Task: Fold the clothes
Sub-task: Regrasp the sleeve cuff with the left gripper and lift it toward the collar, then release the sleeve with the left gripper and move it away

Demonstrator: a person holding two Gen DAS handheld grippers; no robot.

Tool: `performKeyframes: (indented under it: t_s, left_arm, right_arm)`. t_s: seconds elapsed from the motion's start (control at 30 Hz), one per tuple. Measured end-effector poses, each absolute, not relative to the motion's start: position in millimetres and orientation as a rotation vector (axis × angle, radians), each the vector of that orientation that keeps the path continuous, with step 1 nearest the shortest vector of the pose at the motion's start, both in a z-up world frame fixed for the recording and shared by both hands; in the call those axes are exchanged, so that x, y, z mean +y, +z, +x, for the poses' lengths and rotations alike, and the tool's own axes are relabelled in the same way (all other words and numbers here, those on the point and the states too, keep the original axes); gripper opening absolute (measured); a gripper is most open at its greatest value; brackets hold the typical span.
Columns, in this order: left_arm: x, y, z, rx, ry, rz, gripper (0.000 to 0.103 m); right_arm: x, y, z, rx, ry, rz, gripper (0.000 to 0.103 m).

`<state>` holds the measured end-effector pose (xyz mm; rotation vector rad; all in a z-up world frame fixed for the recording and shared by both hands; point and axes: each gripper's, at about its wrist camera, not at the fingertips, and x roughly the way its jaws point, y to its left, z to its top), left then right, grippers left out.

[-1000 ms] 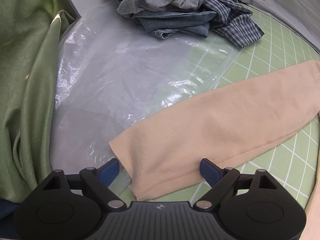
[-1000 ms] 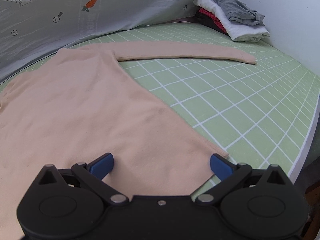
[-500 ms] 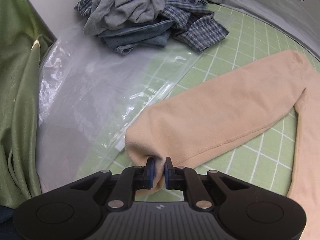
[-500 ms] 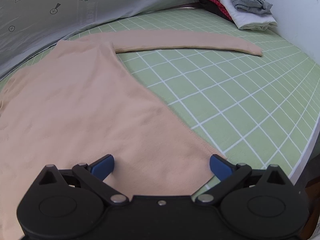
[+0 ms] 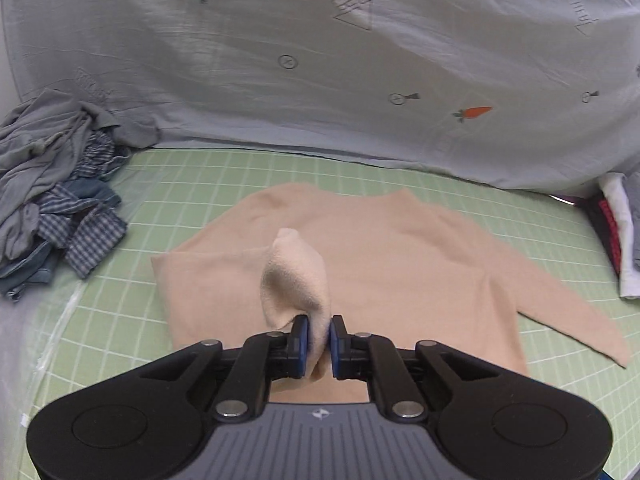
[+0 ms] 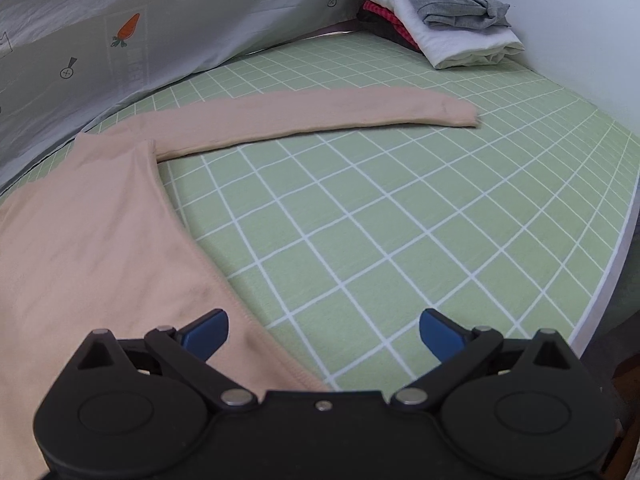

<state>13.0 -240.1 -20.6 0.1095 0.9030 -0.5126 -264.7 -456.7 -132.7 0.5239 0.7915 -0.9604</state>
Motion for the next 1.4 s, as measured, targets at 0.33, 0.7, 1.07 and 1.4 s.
performKeyframes:
  t_s: [0.33, 0.7, 1.07, 1.4]
  left_arm:
    - [-222.7, -37.9, 0.5, 0.973, -0.445, 0.205, 0.047]
    - [-142.4, -54.3, 20.4, 1.014, -0.35, 0.212, 0.066]
    - [-77.0, -89.8, 53.1, 1.112, -0.355, 0.231, 0.072]
    - [-41.9, -106.6, 95.7, 1.167, -0.321, 0.206, 0.073]
  right_arm:
    - [-468.3, -128.0, -264.8, 0.782, -0.938, 0.507, 0.103]
    - [-431.6, -118.4, -226.2, 0.79, -0.884, 0.427, 0.103]
    - [-360.6, -114.0, -170.2, 0.775, -0.905, 0.337, 0.103]
    - [-318.5, -116.1, -108.9, 0.738, -0.886, 0.318, 0.103]
